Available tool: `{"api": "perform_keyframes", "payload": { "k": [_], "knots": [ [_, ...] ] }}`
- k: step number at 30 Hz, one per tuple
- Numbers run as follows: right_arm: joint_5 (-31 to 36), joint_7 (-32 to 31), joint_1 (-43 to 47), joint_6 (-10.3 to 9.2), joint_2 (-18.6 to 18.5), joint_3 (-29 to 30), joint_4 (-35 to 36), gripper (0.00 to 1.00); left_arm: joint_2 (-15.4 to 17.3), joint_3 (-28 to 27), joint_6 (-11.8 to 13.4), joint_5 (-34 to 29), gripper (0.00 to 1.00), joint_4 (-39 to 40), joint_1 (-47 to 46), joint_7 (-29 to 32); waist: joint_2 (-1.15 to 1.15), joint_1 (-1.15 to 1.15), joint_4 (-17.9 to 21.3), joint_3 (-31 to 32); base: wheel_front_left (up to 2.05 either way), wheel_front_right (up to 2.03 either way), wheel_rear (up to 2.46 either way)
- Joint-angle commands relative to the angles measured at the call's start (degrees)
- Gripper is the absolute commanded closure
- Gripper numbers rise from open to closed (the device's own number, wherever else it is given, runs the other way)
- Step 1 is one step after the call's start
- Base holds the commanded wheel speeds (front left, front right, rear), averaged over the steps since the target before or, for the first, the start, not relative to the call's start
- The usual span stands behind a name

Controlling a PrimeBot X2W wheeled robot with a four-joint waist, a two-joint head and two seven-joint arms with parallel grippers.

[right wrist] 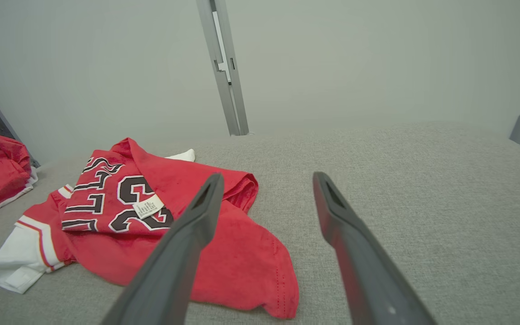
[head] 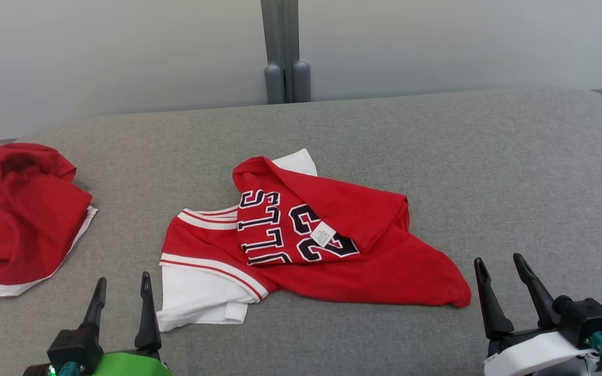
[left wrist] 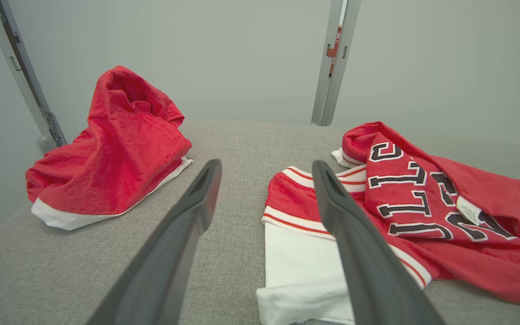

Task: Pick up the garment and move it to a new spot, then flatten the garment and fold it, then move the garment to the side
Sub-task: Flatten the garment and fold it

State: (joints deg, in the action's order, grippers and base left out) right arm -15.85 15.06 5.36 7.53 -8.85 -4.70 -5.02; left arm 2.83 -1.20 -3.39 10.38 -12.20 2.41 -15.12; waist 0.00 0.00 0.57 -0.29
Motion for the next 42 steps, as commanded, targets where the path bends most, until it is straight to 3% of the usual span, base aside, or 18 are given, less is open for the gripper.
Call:
{"api": "perform_keyframes", "payload": {
  "k": [1, 17, 32, 33, 34, 35, 36, 42],
  "knots": [
    [0.62, 0.16, -1.0, -0.08, -0.39, -0.21, -0.88, 0.0, 0.13, 0.15, -0.34, -0.06, 0.0, -0.79, 0.72, -0.01, 0.0, 0.0, 0.06, -0.08, 0.0, 0.0, 0.0],
    [-0.99, 0.17, -9.76, -0.08, -2.04, -4.18, -19.14, 0.0, 0.16, 2.39, -2.22, 1.16, 0.0, -17.53, -5.53, -0.02, 0.0, 0.0, 0.22, -4.44, 0.0, 0.0, 0.0],
    [-5.85, 0.05, -14.58, -0.08, -0.25, -10.11, -32.15, 0.0, 0.15, 2.93, -3.5, 4.51, 0.0, -30.35, -10.87, 0.1, 0.0, 0.0, 0.82, -7.02, 0.0, 0.0, 0.0],
    [-6.4, 0.03, -14.48, -0.07, -0.13, -10.68, -32.56, 0.51, 0.12, 3.25, -3.56, 4.72, 0.04, -30.7, -10.89, 0.1, 0.0, 0.0, 0.82, -6.92, 0.0, 0.0, 0.0],
    [-7.04, 0.02, -14.59, -0.05, -0.02, -11.14, -32.93, 0.7, 0.12, 3.63, -3.62, 5.06, 0.55, -31.25, -10.9, 0.11, 0.0, 0.0, 0.85, -6.86, 0.0, 0.0, 0.0],
    [-7.46, 0.02, -14.73, -0.05, 0.11, -11.61, -33.21, 1.0, 0.09, 4.14, -3.73, 5.33, 0.93, -31.61, -10.97, 0.11, 0.0, 0.0, 0.88, -6.8, 0.0, 0.0, 0.0],
    [-7.94, 0.02, -14.89, -0.04, 0.18, -12.29, -33.27, 1.0, 0.06, 4.9, -3.82, 5.89, 1.0, -31.69, -11.16, 0.12, 0.0, 0.0, 0.89, -6.74, 0.0, 0.0, 0.0],
    [-10.04, 0.09, -16.32, -0.05, -0.6, -13.18, -29.42, 1.0, 0.12, 7.32, -4.11, 7.45, 1.0, -27.19, -11.11, 0.03, 0.0, 0.0, 0.91, -6.58, 0.0, 0.0, 0.0]
  ]
}}
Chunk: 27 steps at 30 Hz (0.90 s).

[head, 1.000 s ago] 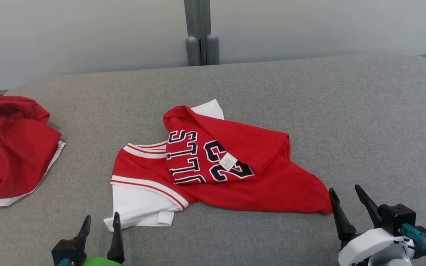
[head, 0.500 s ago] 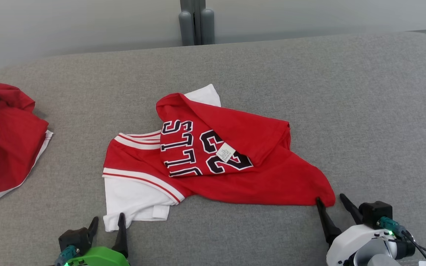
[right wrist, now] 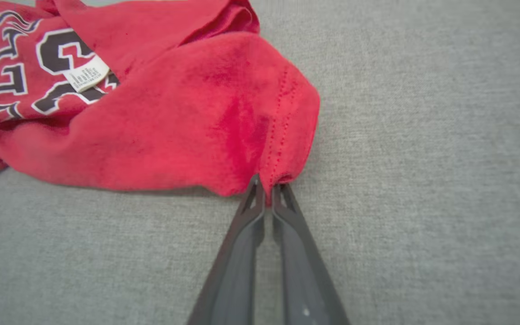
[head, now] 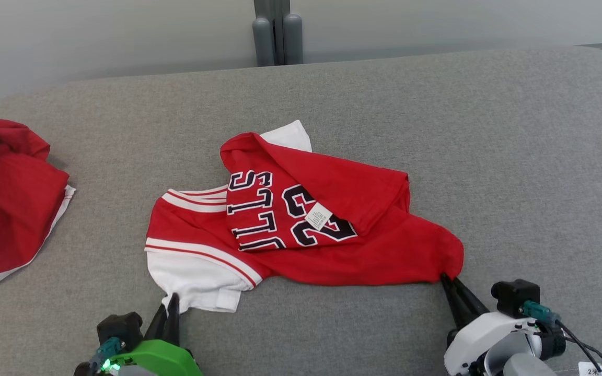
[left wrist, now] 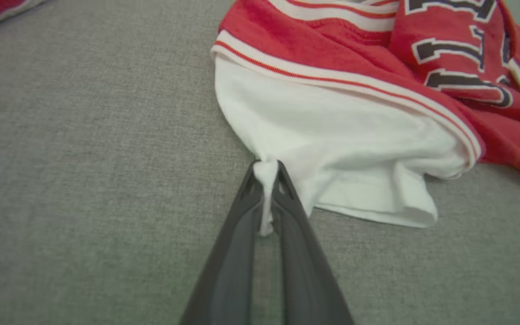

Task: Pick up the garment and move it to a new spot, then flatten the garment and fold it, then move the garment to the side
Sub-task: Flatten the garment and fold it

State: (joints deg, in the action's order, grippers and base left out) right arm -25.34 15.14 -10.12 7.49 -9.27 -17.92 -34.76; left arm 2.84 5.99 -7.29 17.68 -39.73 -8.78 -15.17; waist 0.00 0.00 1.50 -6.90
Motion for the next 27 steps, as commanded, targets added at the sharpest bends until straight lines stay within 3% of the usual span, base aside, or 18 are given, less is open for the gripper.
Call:
{"api": "perform_keyframes", "payload": {
  "k": [1, 7, 12, 20, 27],
  "knots": [
    [-0.64, 0.01, -0.85, 0.0, -0.36, 0.26, 1.4, 1.0, 0.12, 0.13, -0.21, 0.35, 1.0, 1.62, 0.28, 0.05, 0.0, 0.0, -0.05, 0.06, 0.0, 0.0, 0.0],
    [-1.28, 0.01, -2.61, 0.0, -1.35, 1.46, 8.02, 1.0, 0.27, -0.04, -0.25, -0.22, 1.0, 9.52, -2.26, 0.03, 0.0, 0.0, -0.16, -0.15, 0.0, 0.0, 0.0],
    [-3.58, 0.01, -8.43, 0.0, -2.8, 1.11, 11.07, 1.0, 2.52, 1.5, -0.23, 0.55, 1.0, 13.95, -8.68, 0.03, 0.0, 0.0, 0.4, -1.76, 0.0, 0.0, 0.0],
    [-8.57, 0.01, -29.62, 0.0, -6.94, -2.96, 9.02, 1.0, 8.48, 6.4, -0.23, 4.62, 1.0, 12.33, -32.66, 1.16, 0.0, 0.0, 1.55, -9.6, 0.0, 0.0, 0.0],
    [-16.26, -1.2, -53.02, 0.0, -10.06, -5.85, 2.85, 1.0, 10.23, 8.86, -0.23, 10.43, 1.0, 5.96, -58.05, 4.67, 0.0, 0.0, 1.45, -17.52, 0.0, 0.0, 0.0]
  ]
}}
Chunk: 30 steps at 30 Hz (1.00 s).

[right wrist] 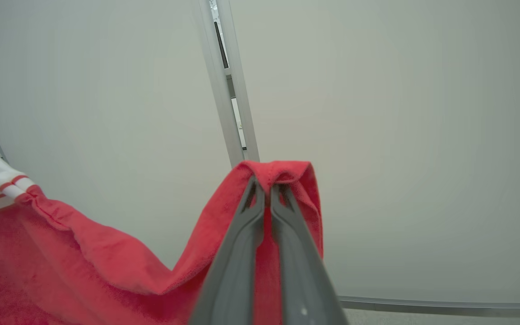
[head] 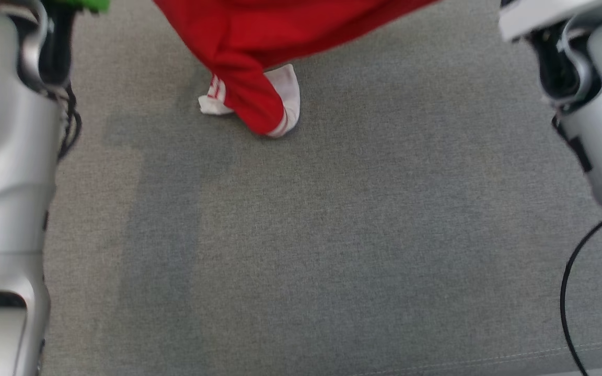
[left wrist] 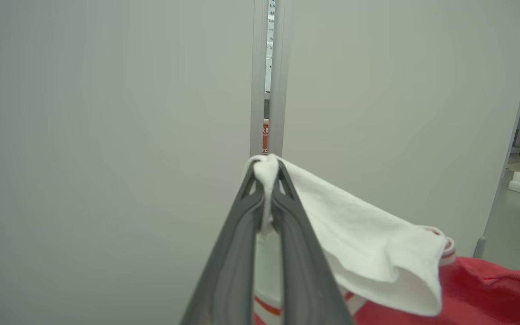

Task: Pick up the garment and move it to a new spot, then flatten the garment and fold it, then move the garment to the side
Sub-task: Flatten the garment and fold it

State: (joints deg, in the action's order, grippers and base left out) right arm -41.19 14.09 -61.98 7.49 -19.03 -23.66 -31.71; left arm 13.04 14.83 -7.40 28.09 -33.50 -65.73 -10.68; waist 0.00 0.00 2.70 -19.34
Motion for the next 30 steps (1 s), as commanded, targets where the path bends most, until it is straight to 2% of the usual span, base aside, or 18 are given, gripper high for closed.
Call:
{"api": "perform_keyframes", "payload": {
  "k": [1, 8, 16, 23, 30],
  "knots": [
    [-1.18, -0.53, -3.97, 0.0, -0.66, -0.51, -0.96, 1.0, 0.21, 0.52, -0.12, 0.11, 1.0, -1.12, -4.2, 0.14, 0.0, 0.0, 0.26, -5.78, 0.0, 0.0, 0.0],
    [-6.96, -2.37, -21.89, 0.0, -2.28, -1.61, -8.37, 1.0, 0.1, 4.55, -0.12, 1.85, 1.0, -8.74, -23.32, 0.12, 0.0, 0.0, 0.06, -8.87, 0.0, 0.0, 0.0],
    [-8.16, -2.19, -32.95, 0.0, -3.42, -5.89, -16.15, 1.0, -0.62, 7.89, -0.12, 2.21, 1.0, -16.9, -35.54, -1.05, 0.0, 0.0, 0.26, -9.65, 0.0, 0.0, 0.0],
    [-10.89, -0.79, -35.96, 0.0, -4.45, -9.38, -19.41, 1.0, -1.84, 10.06, -0.12, 3.43, 1.0, -20.5, -38.78, -2.69, 0.0, 0.0, 0.12, -10.63, 0.0, 0.0, 0.0],
    [-14.03, 0.64, -31.51, 0.0, -5.1, -12.98, -18.35, 1.0, -1.36, 11.21, -0.12, 5.23, 1.0, -21.21, -34.12, -4.1, 0.0, 0.0, 0.37, -10.84, 0.0, 0.0, 0.0]
  ]
}}
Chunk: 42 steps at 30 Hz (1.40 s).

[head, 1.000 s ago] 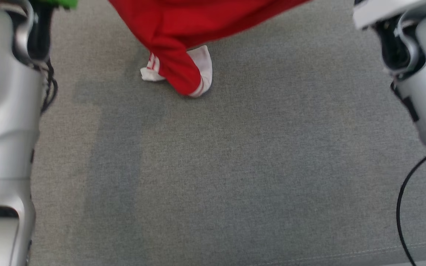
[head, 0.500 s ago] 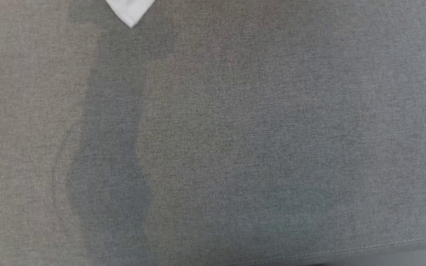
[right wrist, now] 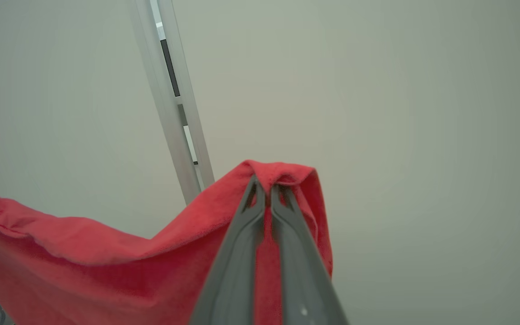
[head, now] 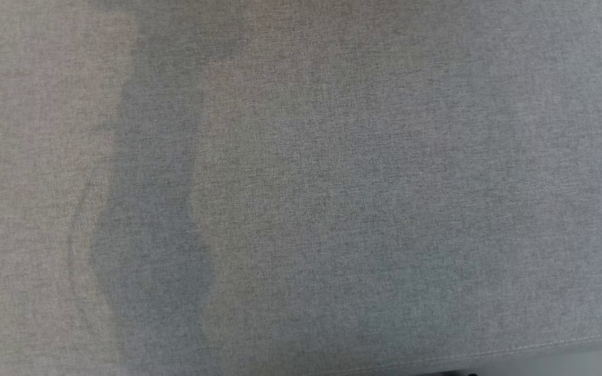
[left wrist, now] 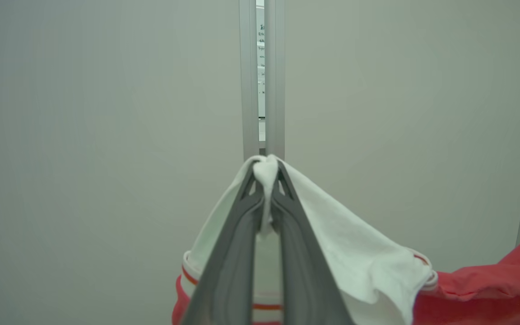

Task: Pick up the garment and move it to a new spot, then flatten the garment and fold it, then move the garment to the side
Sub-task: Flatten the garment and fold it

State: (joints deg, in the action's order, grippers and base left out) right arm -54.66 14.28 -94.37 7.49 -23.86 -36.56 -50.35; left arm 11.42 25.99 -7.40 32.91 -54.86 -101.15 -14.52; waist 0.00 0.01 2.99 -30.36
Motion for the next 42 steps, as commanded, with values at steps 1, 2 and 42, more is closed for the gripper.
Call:
{"api": "perform_keyframes", "payload": {
  "k": [1, 2, 42],
  "knots": [
    [-0.93, 0.57, 1.94, 0.0, -0.19, -0.6, 0.98, 1.0, 0.51, 0.49, -0.12, 0.65, 1.0, 0.53, 2.57, -0.35, 0.0, -0.01, 0.21, 0.37, 0.0, 0.0, 0.0],
    [-1.11, 0.64, 3.33, 0.0, -0.25, -1.27, 1.69, 1.0, 0.64, 0.32, -0.12, 1.08, 1.0, 0.97, 4.01, -0.52, 0.0, -0.01, 0.2, 0.7, 0.0, 0.0, 0.0],
    [5.75, 0.94, 91.01, -0.05, -4.46, 14.87, 31.67, 1.0, -8.23, -15.94, 8.14, -3.59, 1.0, 48.48, 107.23, -0.69, 0.0, -0.01, -1.49, 23.1, 0.0, 0.0, 0.0]
  ]
}}
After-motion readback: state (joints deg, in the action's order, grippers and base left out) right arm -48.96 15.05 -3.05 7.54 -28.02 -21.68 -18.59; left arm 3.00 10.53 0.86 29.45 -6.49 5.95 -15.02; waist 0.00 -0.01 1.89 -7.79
